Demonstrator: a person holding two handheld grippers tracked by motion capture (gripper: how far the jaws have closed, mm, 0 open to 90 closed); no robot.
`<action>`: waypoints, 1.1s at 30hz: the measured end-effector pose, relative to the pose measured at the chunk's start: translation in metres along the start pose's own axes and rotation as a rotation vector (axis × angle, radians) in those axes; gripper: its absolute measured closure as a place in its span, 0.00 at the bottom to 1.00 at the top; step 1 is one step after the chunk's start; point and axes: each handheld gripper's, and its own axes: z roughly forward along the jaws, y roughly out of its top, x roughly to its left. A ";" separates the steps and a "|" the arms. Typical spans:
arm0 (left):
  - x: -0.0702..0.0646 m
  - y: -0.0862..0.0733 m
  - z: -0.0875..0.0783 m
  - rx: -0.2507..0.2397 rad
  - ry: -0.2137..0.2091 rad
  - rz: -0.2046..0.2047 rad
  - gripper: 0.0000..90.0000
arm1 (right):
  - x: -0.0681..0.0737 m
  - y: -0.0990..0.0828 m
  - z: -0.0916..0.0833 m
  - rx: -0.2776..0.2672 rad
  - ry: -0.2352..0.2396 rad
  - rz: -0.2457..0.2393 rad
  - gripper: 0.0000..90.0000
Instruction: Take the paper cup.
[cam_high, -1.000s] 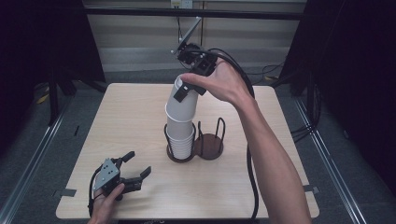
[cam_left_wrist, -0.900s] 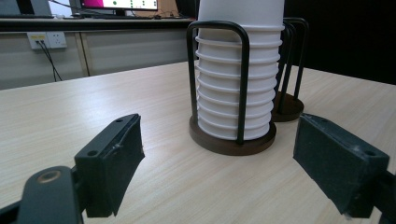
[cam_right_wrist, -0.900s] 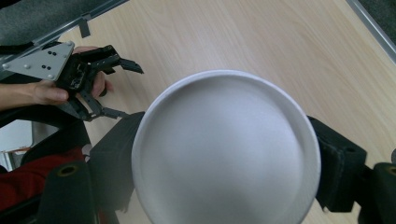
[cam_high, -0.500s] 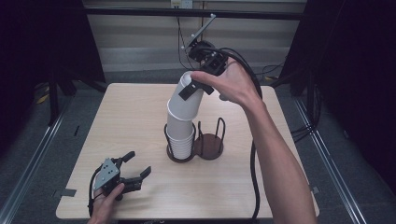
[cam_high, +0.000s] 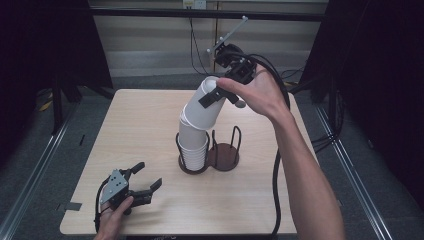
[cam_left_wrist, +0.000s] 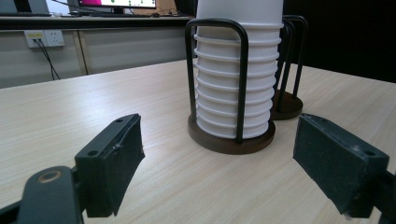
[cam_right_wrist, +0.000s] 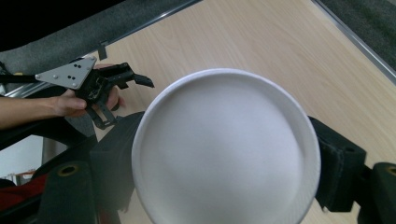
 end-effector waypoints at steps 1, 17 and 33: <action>0.000 0.000 0.000 0.000 0.000 0.000 0.17 | 0.000 0.000 0.000 0.000 0.000 0.000 0.25; 0.001 0.000 0.000 0.011 0.008 0.008 0.18 | 0.001 -0.033 -0.019 -0.155 0.042 -0.016 0.25; -0.010 0.015 0.007 0.032 -0.088 -0.031 0.17 | 0.005 -0.068 -0.019 -0.273 0.080 -0.014 0.26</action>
